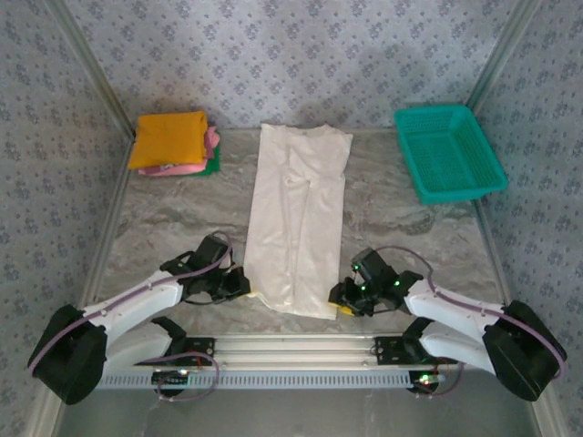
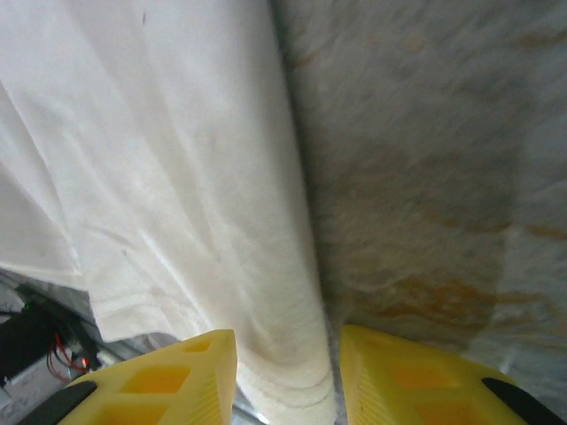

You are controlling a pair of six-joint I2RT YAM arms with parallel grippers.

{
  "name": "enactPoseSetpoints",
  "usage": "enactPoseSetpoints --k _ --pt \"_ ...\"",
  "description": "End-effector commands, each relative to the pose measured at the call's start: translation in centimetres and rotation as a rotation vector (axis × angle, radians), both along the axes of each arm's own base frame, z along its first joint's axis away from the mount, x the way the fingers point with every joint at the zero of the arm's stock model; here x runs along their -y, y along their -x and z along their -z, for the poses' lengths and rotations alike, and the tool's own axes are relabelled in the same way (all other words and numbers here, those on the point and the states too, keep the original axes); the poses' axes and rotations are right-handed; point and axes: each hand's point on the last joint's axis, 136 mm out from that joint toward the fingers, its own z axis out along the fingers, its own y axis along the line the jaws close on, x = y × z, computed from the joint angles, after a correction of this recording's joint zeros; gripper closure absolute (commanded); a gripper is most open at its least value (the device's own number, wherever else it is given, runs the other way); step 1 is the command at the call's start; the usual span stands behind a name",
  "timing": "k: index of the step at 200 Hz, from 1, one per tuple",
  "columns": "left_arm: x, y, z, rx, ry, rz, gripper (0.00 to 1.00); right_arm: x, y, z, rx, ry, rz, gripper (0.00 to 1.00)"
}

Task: Fold and stack the t-shirts

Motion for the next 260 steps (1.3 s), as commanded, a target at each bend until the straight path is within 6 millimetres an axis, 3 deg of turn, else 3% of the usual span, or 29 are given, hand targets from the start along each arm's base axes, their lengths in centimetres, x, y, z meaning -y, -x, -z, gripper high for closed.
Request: enactPoseSetpoints --k 1,56,83,99,114,130,166,192,213,260 --pt "0.0 0.1 -0.2 -0.002 -0.003 -0.002 1.00 0.4 2.9 1.0 -0.122 0.015 -0.028 0.61" --pt "0.0 0.1 -0.1 0.006 0.001 -0.004 1.00 0.6 2.9 1.2 -0.104 0.060 -0.026 0.63" --pt "-0.1 0.2 -0.1 0.003 0.002 -0.003 1.00 0.6 2.9 1.5 -0.109 0.075 -0.015 0.68" --pt "-0.2 0.1 -0.2 0.015 0.001 -0.008 1.00 0.8 2.5 1.4 -0.090 0.090 -0.007 0.76" --pt "-0.2 -0.1 -0.4 0.029 0.003 -0.011 1.00 0.7 1.9 0.9 -0.076 0.091 -0.008 0.84" --pt "0.0 -0.3 -0.7 0.042 0.016 -0.019 1.00 0.3 1.1 0.1 -0.047 0.086 -0.003 1.00" --pt "0.9 -1.7 -3.4 0.139 0.078 -0.016 1.00 0.6 -2.1 -2.8 0.018 0.081 0.017 1.00" --pt "0.7 -1.4 -4.1 0.152 0.084 -0.017 1.00 0.9 -3.7 -4.3 0.053 0.059 0.021 1.00" --pt "0.4 0.0 -3.2 0.125 0.056 0.003 1.00 1.0 -2.6 -4.1 0.029 0.061 0.003 1.00" --pt "1.1 3.7 -1.8 0.111 0.049 0.036 1.00 2.1 2.2 -1.9 -0.043 0.069 0.005 1.00"
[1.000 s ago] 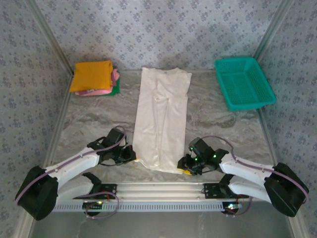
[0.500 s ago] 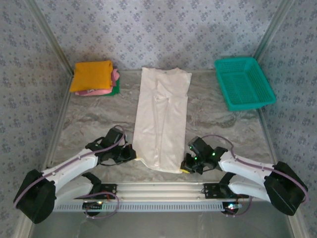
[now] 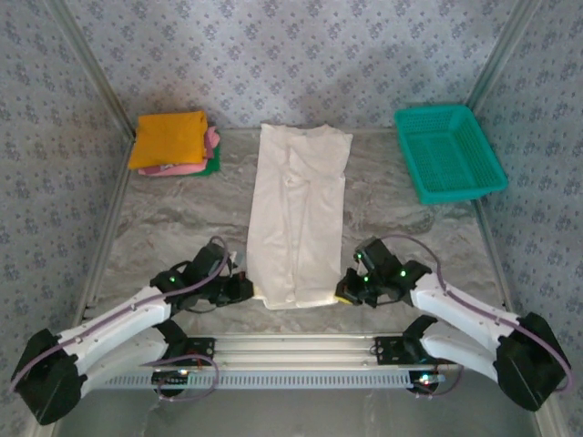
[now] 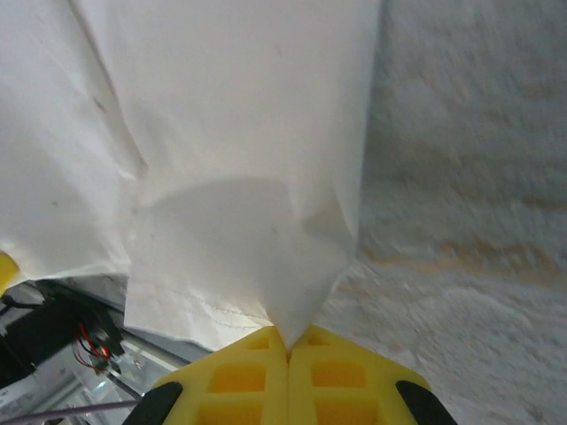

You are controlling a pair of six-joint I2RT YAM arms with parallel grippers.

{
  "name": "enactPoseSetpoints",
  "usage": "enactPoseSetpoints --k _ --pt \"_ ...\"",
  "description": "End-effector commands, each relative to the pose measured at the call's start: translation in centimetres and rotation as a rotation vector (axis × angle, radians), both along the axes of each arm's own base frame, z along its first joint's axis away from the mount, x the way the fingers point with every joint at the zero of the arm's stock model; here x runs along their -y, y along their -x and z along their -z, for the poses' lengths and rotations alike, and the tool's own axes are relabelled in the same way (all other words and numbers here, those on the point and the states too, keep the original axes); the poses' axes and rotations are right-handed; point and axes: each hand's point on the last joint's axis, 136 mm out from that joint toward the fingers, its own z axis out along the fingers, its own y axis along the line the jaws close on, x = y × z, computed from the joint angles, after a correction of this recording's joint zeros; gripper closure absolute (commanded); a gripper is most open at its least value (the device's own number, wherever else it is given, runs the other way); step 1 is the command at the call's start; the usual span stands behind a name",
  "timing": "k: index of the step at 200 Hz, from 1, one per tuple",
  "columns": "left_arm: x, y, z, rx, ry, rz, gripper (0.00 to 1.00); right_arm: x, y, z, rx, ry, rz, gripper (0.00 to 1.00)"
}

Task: Fold and stack the t-shirts

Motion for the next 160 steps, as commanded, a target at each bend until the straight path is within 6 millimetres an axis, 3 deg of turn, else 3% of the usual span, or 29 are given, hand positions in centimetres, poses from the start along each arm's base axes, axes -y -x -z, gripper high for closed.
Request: enactPoseSetpoints --k 1,25,38,52,89,135,160 --pt "-0.4 1.7 1.0 -0.024 -0.022 -0.026 1.00 1.2 3.2 1.4 -0.088 0.040 0.011 1.00" --pt "-0.8 3.0 0.5 -0.002 -0.040 -0.022 1.00 2.1 4.4 0.7 -0.076 0.078 -0.015 1.00" --pt "-1.4 2.6 0.0 0.040 -0.059 -0.031 1.00 2.1 4.5 0.2 -0.083 0.057 -0.007 1.00" --pt "-2.2 0.8 -1.2 0.128 -0.076 -0.080 1.00 2.0 2.9 -0.5 -0.053 0.034 0.015 1.00" --pt "-1.5 -4.4 -4.5 0.206 0.007 -0.121 1.00 1.6 -2.2 -3.3 0.035 0.025 0.007 1.00" --pt "1.5 -12.2 -8.3 0.281 -0.009 -0.026 1.00 1.8 -10.2 -6.5 0.112 0.048 0.019 1.00" --pt "2.3 -15.8 -9.5 0.307 -0.040 0.019 1.00 2.0 -13.7 -6.9 0.140 0.066 0.002 1.00"
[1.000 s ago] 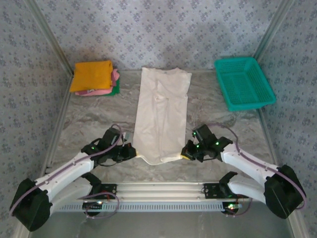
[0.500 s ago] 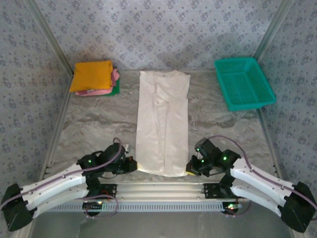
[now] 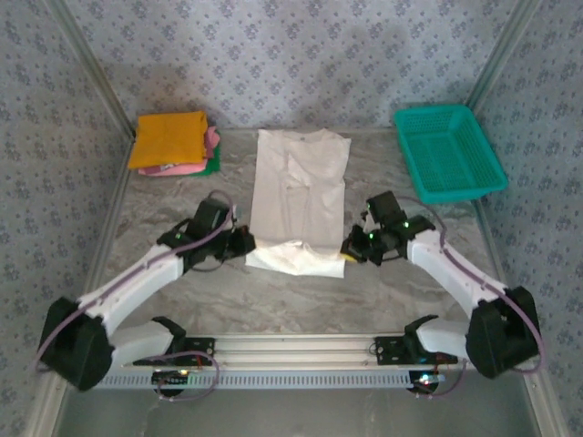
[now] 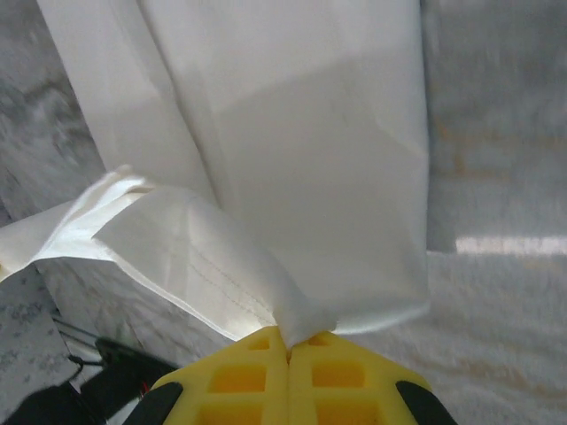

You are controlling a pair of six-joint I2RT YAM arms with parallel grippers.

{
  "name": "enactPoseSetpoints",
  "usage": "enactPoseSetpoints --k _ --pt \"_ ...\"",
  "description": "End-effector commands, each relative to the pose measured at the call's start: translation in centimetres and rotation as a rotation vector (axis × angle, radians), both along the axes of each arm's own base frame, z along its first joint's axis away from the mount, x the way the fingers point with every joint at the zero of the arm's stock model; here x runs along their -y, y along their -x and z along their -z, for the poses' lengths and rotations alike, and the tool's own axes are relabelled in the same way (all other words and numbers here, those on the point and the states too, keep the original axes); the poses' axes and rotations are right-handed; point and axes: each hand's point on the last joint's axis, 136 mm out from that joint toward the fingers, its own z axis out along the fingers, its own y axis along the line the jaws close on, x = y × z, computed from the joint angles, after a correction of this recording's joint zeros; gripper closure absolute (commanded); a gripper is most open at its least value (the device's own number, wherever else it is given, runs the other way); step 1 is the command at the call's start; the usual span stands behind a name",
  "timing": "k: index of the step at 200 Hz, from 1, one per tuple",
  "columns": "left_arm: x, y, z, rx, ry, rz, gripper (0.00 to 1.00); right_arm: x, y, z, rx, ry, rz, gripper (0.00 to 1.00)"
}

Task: Fold and stack the t-shirts

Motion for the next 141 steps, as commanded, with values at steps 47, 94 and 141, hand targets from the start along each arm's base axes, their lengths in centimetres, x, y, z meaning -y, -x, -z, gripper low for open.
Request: enactPoseSetpoints --k 47,94,141 --pt "-0.3 -9.3 -3.5 0.167 -0.043 0.087 1.00 0.8 -8.2 -1.8 0.102 0.040 -0.072 1.00" --pt "-0.4 -14.0 -2.5 0.179 -0.084 0.111 1.00 1.3 -14.8 -2.6 0.181 0.052 -0.065 1.00" --pt "-0.4 -17.5 -1.0 0.175 -0.129 0.135 1.00 1.9 -18.1 -1.0 0.178 0.076 -0.051 1.00"
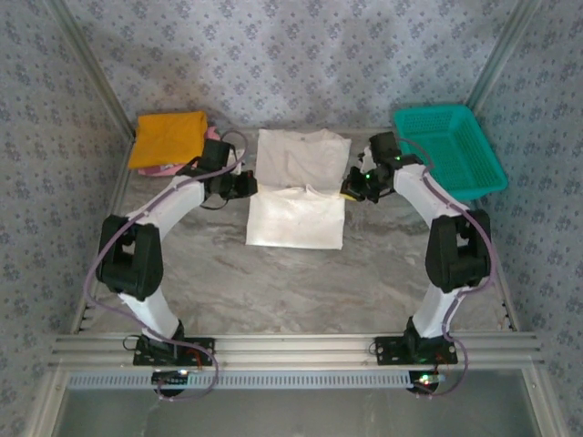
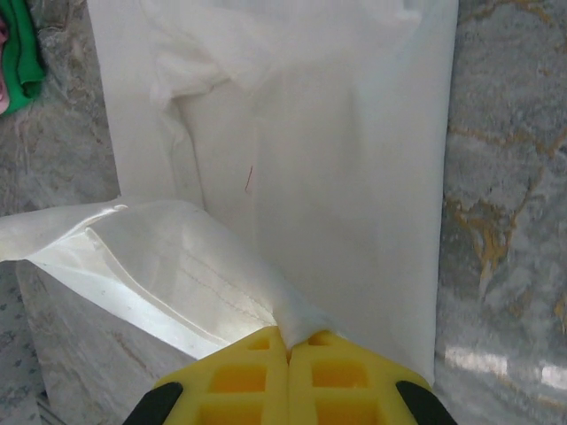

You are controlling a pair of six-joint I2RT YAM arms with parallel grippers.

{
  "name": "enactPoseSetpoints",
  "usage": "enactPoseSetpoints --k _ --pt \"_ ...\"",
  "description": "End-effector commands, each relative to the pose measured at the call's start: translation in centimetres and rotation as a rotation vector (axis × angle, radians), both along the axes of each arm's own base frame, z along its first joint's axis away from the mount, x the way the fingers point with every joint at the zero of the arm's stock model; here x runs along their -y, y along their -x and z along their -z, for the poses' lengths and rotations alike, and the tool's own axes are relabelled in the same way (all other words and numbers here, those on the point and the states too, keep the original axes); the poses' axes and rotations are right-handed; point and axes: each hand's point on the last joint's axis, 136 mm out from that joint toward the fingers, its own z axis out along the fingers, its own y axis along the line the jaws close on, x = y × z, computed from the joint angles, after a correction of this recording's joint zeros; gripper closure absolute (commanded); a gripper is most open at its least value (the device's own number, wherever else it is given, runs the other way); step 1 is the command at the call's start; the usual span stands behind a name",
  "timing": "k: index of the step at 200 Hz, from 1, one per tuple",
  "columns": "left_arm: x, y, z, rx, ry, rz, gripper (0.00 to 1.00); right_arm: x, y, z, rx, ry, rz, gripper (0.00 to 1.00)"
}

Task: Fold and stack the t-shirts

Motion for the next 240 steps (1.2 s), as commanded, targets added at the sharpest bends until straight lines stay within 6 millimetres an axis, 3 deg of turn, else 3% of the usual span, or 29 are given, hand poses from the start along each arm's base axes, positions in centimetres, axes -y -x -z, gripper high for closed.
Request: enactPoseSetpoints --k 1,81,121,190,199,208,221,233,240 --pt "0.2 -1.6 -0.4 0.032 -0.019 0.047 1.00 0.7 -1.6 0.6 0.012 0.023 -0.003 1.00" --pt "0.9 -4.8 1.7 0.007 -0.055 0.062 1.00 2.2 -4.8 2.4 0.032 0.077 0.022 1.00" --pt "0.7 -6.2 2.4 0.005 -0.081 0.054 1.00 1.8 -7.1 2.4 0.059 0.085 0.014 1.00" --pt "0.3 -7.9 4.3 -0.024 -0.143 0.044 1.00 1.8 -8.9 3.5 0.036 0.090 0.035 1.00" --pt "0.0 -8.2 4.4 -0.018 -0.155 0.034 1.00 1.8 -9.2 3.7 0.037 0.090 0.034 0.95" --pt "-0.4 -8.5 4.5 -0.014 -0.172 0.019 1.00 1.7 -9.6 3.7 0.038 0.094 0.033 0.84" --pt "-1.1 -9.2 4.3 -0.002 -0.209 -0.010 0.59 2.1 -10.3 3.6 0.042 0.115 0.039 0.73" --pt "-1.6 -9.7 3.5 0.022 -0.233 -0.033 0.32 2.6 -11.0 2.8 0.056 0.142 0.050 0.60" --pt "-1.7 -9.9 2.6 0.036 -0.234 -0.041 0.23 2.9 -11.2 1.8 0.068 0.156 0.050 0.51"
